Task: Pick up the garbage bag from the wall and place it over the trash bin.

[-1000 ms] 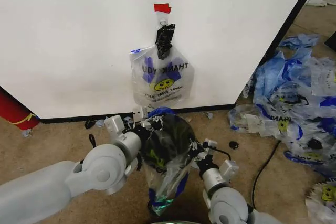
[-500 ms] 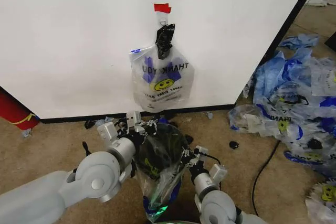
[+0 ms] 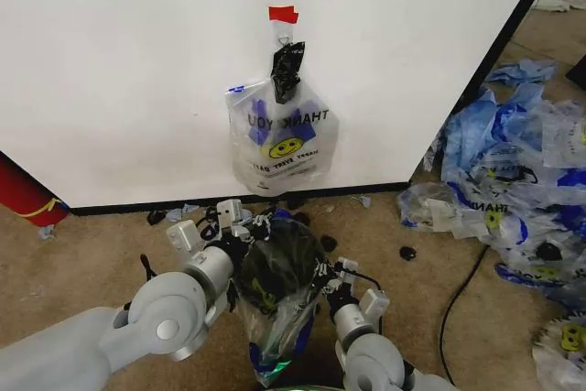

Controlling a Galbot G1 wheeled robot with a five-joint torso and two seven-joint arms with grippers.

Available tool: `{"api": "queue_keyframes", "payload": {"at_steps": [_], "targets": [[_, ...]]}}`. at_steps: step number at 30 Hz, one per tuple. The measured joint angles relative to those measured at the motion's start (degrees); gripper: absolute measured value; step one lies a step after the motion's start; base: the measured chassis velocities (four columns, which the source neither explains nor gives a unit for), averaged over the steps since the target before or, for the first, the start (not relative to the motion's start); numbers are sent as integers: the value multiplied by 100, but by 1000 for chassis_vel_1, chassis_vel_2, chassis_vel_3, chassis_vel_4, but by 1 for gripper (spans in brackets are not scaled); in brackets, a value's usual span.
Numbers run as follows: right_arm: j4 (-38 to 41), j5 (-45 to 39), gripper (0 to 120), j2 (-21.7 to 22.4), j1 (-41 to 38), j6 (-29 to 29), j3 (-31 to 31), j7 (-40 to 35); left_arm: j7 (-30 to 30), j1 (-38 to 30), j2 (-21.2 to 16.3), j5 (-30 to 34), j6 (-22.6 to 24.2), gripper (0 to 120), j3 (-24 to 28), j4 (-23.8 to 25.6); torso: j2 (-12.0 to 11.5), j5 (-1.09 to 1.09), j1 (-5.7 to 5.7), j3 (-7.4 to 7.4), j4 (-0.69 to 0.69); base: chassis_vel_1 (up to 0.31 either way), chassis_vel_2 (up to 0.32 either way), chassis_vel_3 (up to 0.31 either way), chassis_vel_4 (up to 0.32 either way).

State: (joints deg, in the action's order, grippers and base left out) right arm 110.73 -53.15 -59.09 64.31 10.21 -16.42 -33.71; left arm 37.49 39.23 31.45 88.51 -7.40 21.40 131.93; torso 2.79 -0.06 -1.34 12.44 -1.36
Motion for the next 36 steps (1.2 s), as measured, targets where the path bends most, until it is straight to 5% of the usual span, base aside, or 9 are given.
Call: {"api": "queue_keyframes", "payload": {"at_steps": [6,14,25,32,36], "targets": [[50,119,1,4,59,-2,-17,-15,-20,78,-9,-38,-2,0,-61,-7,0,2,0,0,2,0,0,0,0],[279,215,29,106,120,-31,-19,-70,-61,266,-40,-86,-3,0,-262,0,0,1,0,1,0,0,0,0,0],[454,514,70,189,190,-30,-73,-88,-240,1191,-229,-259,14,0,-1232,196,0,1,0,1,0,0,0,0,0],[592,793,96,274,184,259,-28,448,-374,1564,-307,-484,20,0,-1568,271,0,1,0,1,1,0,0,0,0],[605,815,100,320,129,726,190,1100,-454,1608,-278,-610,14,0,-1664,240,0,1,0,1,1,0,0,0,0]]}}
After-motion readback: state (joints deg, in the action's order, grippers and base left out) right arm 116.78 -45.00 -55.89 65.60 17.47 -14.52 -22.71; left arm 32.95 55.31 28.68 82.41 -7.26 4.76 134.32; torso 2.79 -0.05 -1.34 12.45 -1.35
